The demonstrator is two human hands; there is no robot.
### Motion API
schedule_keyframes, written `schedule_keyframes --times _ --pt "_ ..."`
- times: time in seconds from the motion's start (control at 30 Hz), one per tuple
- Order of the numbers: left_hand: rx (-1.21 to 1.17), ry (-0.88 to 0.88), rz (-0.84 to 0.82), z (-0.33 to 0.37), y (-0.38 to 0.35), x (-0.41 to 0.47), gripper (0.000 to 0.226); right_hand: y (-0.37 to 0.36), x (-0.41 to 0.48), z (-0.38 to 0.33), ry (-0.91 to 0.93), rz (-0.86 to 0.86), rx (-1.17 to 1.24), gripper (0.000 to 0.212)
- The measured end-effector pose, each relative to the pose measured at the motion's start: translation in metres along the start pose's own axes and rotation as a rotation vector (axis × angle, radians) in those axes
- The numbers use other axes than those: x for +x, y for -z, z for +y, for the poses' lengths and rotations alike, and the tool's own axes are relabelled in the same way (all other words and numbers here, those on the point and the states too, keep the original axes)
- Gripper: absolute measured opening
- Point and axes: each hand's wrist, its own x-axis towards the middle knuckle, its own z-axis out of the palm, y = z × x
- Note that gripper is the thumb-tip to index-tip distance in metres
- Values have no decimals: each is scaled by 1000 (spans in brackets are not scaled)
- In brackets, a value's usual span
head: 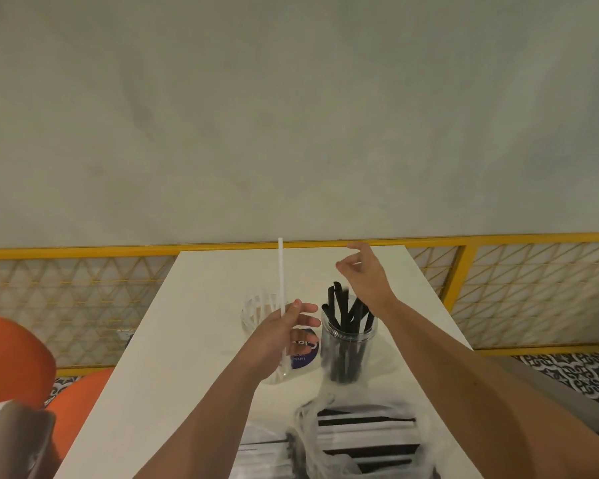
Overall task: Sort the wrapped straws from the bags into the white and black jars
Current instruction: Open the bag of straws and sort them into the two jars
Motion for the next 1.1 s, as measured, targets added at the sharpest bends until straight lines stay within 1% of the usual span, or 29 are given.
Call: schedule_keyframes --times 0.07,0.13,0.17,0.2,0.27,0.33,0.37,0.43,0.47,0.53,0.6,0.63,0.7,0.8,0.83,0.87,0.93,1.0,1.07,1.1 --pt "41 -6 21 1 0 1 38 -3 1 -7 93 54 -88 41" --pt "52 -23 29 1 0 2 38 -9 -1 -20 235 78 -120 39" --pt "35 -30 33 2 -1 3 38 -13 -3 -27 283 42 -101 37" --pt "21 -36 40 3 -1 3 38 -19 -7 -36 297 -33 -76 35" --pt "48 -57 65 6 0 5 37 -31 -15 -51 234 -233 -78 35" --pt "117 -91 76 8 2 5 36 -43 -20 -57 172 -356 -86 34" --pt "141 -107 77 9 3 4 35 -49 -21 -59 167 -373 -71 30" --pt "175 -155 95 14 6 1 29 -57 -23 -62 167 -351 -12 18" --pt "209 -202 135 16 8 1 23 -59 -25 -64 175 -324 19 12" --pt "331 -340 324 17 14 1 12 -63 -25 -67 228 -247 65 5" --pt "364 -485 528 14 25 0 21 -64 -24 -66 310 -181 45 4" --pt "349 -521 582 13 30 -2 26 -66 -24 -64 331 -168 19 3" --pt "416 -511 619 10 39 -4 33 -70 -25 -57 331 -176 -36 2" --pt "762 -377 585 -5 53 7 41 -82 -26 -42 253 -226 -100 2" --pt "846 -312 554 -11 56 10 44 -85 -26 -37 214 -243 -149 8" --pt "889 -252 520 -17 59 13 47 -87 -26 -32 174 -269 -197 13" --pt "893 -176 474 -26 61 16 49 -88 -27 -25 99 -316 -254 17" --pt "864 -198 483 -28 59 14 49 -86 -26 -22 85 -332 -291 24" --pt "826 -308 556 -25 53 10 47 -80 -26 -23 131 -311 -356 34" --pt "797 -377 600 -23 48 7 44 -75 -27 -26 159 -294 -379 35"
